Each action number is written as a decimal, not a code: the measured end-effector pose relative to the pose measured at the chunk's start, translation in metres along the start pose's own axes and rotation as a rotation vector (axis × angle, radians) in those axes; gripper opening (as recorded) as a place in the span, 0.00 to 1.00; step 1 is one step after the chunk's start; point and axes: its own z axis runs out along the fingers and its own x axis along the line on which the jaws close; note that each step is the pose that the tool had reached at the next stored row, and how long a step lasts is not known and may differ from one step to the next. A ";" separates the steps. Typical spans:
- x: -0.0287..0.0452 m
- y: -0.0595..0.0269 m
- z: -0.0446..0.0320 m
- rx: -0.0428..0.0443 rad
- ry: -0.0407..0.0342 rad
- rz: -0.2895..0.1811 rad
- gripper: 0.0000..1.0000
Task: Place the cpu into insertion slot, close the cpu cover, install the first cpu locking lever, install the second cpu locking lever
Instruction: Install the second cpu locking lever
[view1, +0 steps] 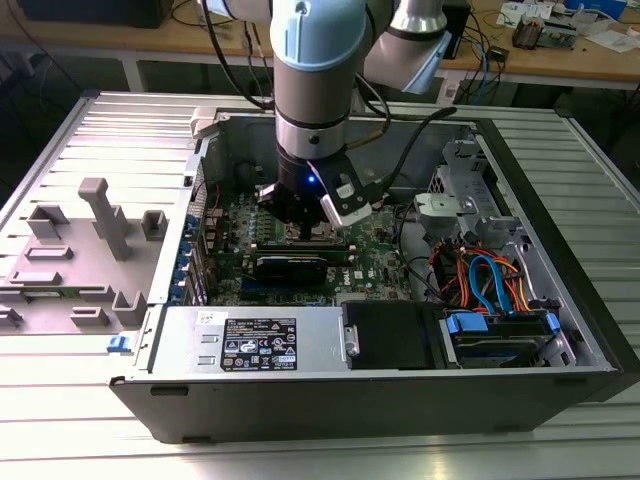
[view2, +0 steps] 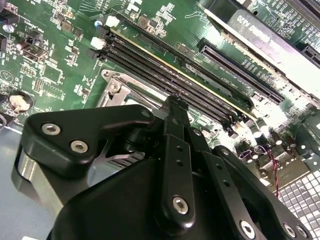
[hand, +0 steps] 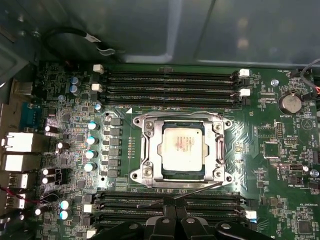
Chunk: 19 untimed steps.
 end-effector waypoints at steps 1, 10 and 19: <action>0.0006 0.0000 0.0003 -0.0001 0.0001 0.000 0.11; 0.0141 -0.0008 0.0050 -0.0167 0.0016 -0.001 0.11; 0.0222 -0.0028 0.0133 -0.0351 0.0039 -0.010 0.11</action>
